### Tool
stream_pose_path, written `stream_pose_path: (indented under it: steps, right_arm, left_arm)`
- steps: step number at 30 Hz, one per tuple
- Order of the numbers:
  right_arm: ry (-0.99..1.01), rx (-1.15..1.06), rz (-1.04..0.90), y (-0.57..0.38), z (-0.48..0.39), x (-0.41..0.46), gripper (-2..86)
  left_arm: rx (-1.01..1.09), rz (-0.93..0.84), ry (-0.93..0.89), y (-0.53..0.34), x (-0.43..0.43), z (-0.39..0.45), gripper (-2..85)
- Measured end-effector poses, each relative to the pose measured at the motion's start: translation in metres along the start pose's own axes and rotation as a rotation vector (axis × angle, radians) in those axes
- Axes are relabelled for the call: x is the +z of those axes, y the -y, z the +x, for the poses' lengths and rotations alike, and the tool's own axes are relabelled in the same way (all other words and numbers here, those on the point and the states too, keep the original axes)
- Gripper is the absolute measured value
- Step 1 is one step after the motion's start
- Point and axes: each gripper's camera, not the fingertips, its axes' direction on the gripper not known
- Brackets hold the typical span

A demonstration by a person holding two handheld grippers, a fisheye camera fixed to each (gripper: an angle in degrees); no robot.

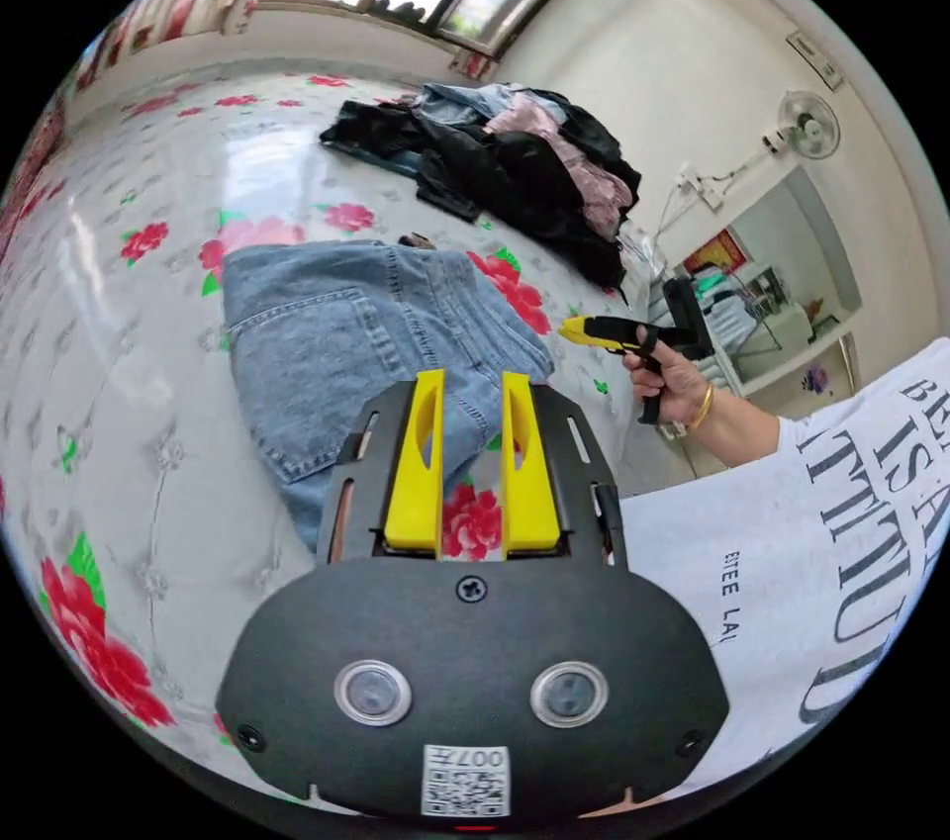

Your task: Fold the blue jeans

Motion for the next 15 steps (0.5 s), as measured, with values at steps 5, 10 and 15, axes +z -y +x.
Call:
stream_pose_path:
  steps: [5,10,15]
  right_arm:
    - [0.01,0.023,-0.091,0.013,0.023,0.025,9.9]
    - [0.021,-0.006,-0.189,0.041,0.008,0.068,9.1]
    - [0.024,-0.058,-0.252,0.071,-0.023,0.106,8.6]
  left_arm:
    - [-0.264,-0.058,0.128,-0.028,0.001,-0.051,13.6]
    - [-0.343,-0.172,0.062,-0.018,0.056,-0.062,12.9]
    - [-0.348,-0.12,0.053,-0.005,0.051,-0.071,7.4]
